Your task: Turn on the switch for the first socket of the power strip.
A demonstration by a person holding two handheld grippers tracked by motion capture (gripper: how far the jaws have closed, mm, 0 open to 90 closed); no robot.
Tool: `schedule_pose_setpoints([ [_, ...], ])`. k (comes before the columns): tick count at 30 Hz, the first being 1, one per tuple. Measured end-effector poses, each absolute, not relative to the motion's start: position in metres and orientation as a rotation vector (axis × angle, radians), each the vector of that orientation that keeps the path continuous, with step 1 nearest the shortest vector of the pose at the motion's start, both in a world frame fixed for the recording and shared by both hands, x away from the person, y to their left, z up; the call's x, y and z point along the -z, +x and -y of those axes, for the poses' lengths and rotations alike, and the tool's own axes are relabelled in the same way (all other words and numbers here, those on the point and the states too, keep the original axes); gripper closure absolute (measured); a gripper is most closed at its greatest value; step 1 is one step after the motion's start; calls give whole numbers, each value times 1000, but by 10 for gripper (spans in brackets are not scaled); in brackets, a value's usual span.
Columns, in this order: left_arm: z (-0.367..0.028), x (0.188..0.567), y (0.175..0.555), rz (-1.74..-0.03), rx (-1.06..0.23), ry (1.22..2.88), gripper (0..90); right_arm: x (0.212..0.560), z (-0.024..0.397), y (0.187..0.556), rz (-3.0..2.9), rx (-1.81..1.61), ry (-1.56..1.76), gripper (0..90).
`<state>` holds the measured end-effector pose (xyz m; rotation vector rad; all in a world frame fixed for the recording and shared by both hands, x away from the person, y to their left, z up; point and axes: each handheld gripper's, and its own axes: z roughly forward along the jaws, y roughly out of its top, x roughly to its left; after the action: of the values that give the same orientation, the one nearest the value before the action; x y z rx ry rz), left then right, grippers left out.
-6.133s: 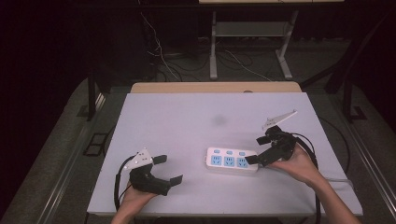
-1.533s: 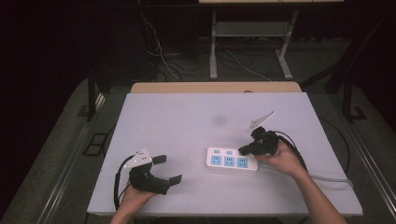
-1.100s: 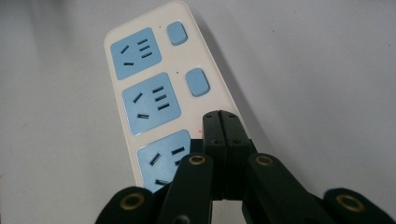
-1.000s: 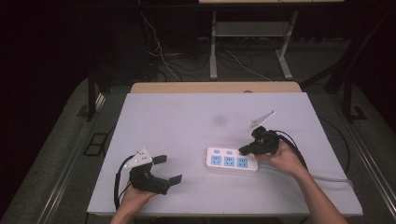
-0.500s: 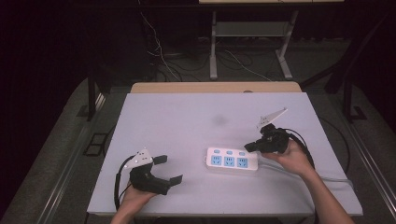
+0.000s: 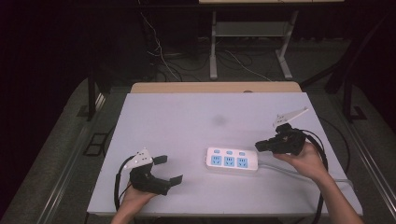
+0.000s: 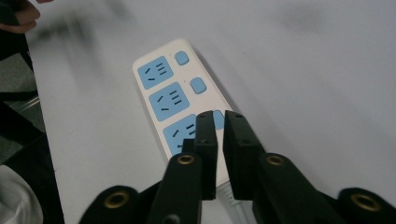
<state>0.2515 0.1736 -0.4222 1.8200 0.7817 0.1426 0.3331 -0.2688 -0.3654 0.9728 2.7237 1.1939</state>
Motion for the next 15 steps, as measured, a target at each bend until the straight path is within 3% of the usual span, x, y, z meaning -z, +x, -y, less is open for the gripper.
schedule_pose_setpoints([
  [7,-174,422,251,-786,-143,1812,0,361,284,319,-2633,-1246,1049,540],
  [15,-175,422,251,-788,-142,1808,0,364,300,301,-2530,-1275,1155,117],
])
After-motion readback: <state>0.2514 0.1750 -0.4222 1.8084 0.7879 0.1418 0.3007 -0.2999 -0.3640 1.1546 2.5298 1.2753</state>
